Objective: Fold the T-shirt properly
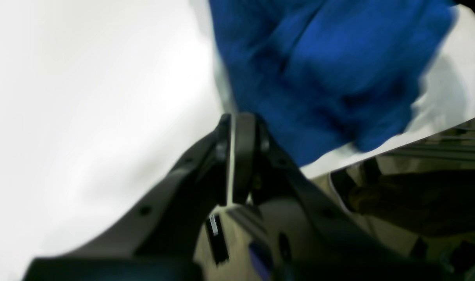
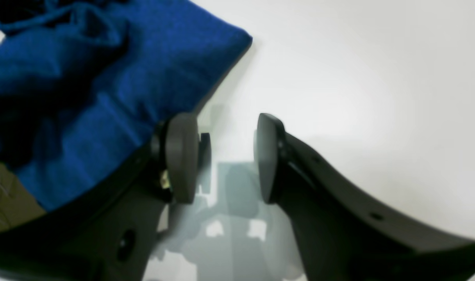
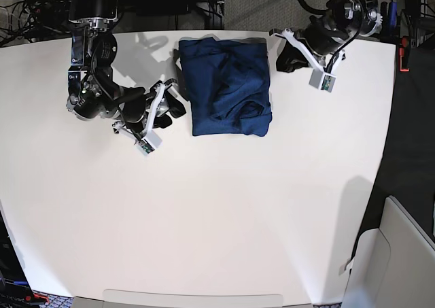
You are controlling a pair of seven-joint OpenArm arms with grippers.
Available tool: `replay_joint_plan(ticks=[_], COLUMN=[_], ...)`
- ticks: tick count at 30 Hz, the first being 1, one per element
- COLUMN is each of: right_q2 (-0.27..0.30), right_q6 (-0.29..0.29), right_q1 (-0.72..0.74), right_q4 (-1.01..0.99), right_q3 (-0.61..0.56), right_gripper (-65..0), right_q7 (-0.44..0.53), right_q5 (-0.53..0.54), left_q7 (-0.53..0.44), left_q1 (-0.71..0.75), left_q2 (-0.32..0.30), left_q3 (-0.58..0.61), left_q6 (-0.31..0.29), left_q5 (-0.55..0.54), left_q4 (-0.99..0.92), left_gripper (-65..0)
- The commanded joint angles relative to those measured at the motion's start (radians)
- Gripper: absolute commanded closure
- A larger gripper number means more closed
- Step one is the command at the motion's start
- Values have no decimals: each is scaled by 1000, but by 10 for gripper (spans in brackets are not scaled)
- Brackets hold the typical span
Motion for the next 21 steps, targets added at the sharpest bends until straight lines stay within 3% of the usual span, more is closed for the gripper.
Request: replay_joint_plan(ticks=[1, 6, 12, 21], right_q2=[1, 7, 7, 5], right_q6=[5, 5, 5, 5], right_q1=[18, 18, 26, 53], right_q4=[15, -16, -42, -93], right_q3=[0, 0, 0, 0], right_gripper=[-254, -254, -254, -254], right_q7=[25, 33, 46, 46], right_q5=[15, 15, 13, -30], left_q7=[-16, -16, -18, -18], left_q1=[-12, -54, -120, -159], left_q2=[2, 2, -67, -69], left_q3=[-2, 0, 77, 196], left_q6=[-6, -5, -2, 0], left_q5=[-31, -131, -147, -147], left_q4=[19, 19, 20, 20], left_gripper=[-60, -131, -132, -130])
